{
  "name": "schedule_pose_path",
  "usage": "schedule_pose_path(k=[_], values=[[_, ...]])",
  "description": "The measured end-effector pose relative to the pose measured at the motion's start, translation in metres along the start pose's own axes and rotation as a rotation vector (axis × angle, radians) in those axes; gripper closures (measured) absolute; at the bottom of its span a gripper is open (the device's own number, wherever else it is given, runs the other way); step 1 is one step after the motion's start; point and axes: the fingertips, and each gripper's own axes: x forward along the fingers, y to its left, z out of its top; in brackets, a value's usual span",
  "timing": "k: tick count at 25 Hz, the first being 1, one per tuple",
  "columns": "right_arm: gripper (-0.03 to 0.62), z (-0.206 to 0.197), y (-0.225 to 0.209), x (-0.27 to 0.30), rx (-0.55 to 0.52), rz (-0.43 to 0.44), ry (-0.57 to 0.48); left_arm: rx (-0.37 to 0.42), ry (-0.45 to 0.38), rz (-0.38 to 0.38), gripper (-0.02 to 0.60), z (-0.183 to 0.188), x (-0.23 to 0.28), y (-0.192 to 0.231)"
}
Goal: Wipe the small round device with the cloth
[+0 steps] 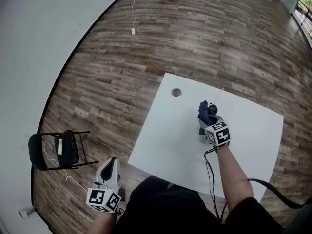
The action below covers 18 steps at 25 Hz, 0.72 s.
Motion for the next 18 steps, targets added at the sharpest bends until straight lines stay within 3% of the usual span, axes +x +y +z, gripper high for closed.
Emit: schedule_pose_path(k=[6, 10, 12, 16, 18], values=[[0.464, -0.076, 0.017, 0.015, 0.245, 0.078, 0.109, -0.003, 0.014, 0.002, 0.575, -0.005, -0.002, 0.0], [0.464, -0.08, 0.029, 0.0, 0.448, 0.157, -0.001, -0.021, 0.009, -0.009, 0.575, -0.008, 0.004, 0.002], [0.464, -0.064, 0.027, -0.017, 0.413, 0.148, -0.065, -0.017, 0.003, -0.025, 0.575, -0.007, 0.01, -0.002], [0.464, -0.001, 0.009, -0.052, 0.147, 0.057, -0.196, 0.007, -0.017, -0.058, 0.575, 0.0, 0.019, -0.011], [0.464, 0.024, -0.003, -0.058, 0.118, 0.039, -0.237, 0.01, -0.023, -0.062, 0.575, 0.001, 0.02, -0.011]])
